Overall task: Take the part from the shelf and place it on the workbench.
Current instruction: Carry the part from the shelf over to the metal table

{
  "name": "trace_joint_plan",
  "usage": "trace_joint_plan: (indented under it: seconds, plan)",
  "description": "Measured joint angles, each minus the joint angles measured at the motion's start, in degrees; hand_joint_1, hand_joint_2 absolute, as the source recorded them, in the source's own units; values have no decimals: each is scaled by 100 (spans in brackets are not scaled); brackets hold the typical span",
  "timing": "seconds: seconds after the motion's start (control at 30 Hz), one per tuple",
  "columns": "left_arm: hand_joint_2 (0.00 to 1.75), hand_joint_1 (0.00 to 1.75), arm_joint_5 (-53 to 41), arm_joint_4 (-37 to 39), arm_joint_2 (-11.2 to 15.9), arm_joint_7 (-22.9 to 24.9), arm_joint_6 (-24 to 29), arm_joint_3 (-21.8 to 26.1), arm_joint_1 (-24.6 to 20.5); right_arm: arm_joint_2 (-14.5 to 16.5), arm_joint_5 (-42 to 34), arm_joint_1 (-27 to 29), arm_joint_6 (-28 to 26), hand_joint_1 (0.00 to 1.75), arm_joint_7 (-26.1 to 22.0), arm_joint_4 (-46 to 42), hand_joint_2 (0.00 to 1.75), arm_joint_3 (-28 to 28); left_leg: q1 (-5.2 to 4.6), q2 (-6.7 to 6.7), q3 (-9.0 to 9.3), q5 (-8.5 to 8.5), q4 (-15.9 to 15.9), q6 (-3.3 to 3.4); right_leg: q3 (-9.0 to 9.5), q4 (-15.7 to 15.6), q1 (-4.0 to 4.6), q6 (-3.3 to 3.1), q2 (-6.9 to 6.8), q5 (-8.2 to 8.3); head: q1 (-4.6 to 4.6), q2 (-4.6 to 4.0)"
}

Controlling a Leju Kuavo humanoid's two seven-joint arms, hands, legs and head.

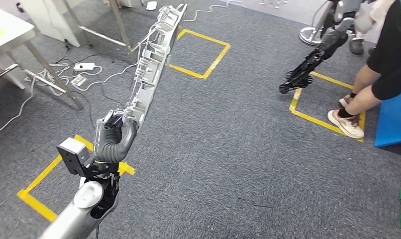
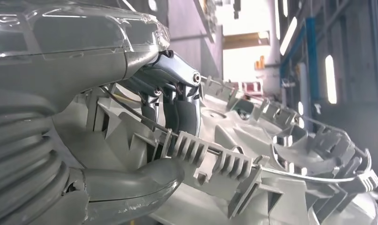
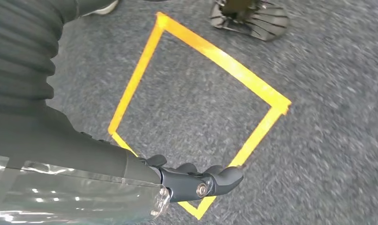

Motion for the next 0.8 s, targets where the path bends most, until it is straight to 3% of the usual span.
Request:
trace_joint_plan:
  seconds: [0.03,0.1,0.13,0.17,0.2,0.27,0.33,0.4,0.47,0.5,0.53,0.6,0.67,0.7,0.77,0.8]
  plan:
    - [175,175,1,0,10,5,2,9,19,2,15,19,1,0,3,1,175,1,28,33,116,111,-148,-44,-12,29,-21,24,-55,-15,-1,0]
    - [175,175,2,0,24,14,7,32,37,-1,24,27,0,0,6,1,175,3,48,290,531,366,-794,-136,-48,146,-53,119,-145,-81,-10,0]
    - [175,175,3,-5,28,14,7,44,43,-10,25,25,-2,0,8,2,175,3,44,428,683,428,-1049,-132,-69,223,-54,169,-180,-127,-18,0]
    - [175,175,3,-14,34,13,7,55,53,-15,27,18,-3,0,10,3,175,4,33,534,765,436,-1197,-89,-85,286,-47,209,-212,-165,-14,0]
    - [175,175,3,-26,38,13,6,63,62,-17,28,13,-4,0,13,4,175,6,12,558,764,400,-1216,-20,-92,317,-38,236,-243,-186,-9,0]
    - [175,175,3,-47,44,13,7,86,75,-6,32,16,-3,0,14,3,175,10,7,442,736,425,-1215,123,-89,335,-57,270,-293,-209,17,0]
    - [175,175,3,-71,46,14,7,105,71,-2,33,32,-3,0,14,3,175,14,3,305,710,461,-1223,197,-155,523,-91,316,-158,-390,23,0]
    - [175,175,3,-96,47,15,5,117,67,-1,34,52,-3,0,14,4,175,16,-14,153,681,491,-1227,251,-397,1143,-109,334,67,-785,33,0]
    - [175,175,3,-103,46,16,4,121,67,0,34,79,-3,0,16,5,175,19,-50,-14,654,517,-1226,291,-695,1852,-97,296,158,-1080,35,0]
    - [175,175,3,-103,46,16,4,122,68,2,37,90,-2,0,23,5,175,20,-69,-103,646,529,-1226,308,-759,1996,-80,257,181,-1079,34,0]
    - [175,175,3,-103,46,16,4,124,69,4,46,94,-1,0,33,5,175,21,-84,-193,641,541,-1226,320,-719,1906,-56,208,207,-955,33,0]
    - [175,175,3,-111,46,16,5,129,72,10,67,85,4,0,54,5,175,22,-93,-362,637,569,-1229,329,-415,1218,10,98,337,-532,34,0]
    - [175,175,3,-128,46,12,7,132,83,7,82,62,13,0,65,5,175,23,-83,-506,612,609,-1230,299,-141,580,55,17,503,-272,33,0]
    - [175,175,3,-136,46,9,8,133,99,5,87,41,16,0,68,5,175,24,-68,-565,589,634,-1235,273,-85,437,67,-5,552,-242,34,0]
    - [175,175,6,-155,51,-5,16,148,162,17,109,-21,17,0,69,3,175,25,-45,-636,548,692,-1267,204,-52,319,67,-27,494,-211,35,0]
    - [175,175,9,-166,57,-19,22,167,202,34,122,-53,18,0,68,0,175,25,-52,-531,525,688,-1271,185,-28,234,55,-23,445,-164,30,0]
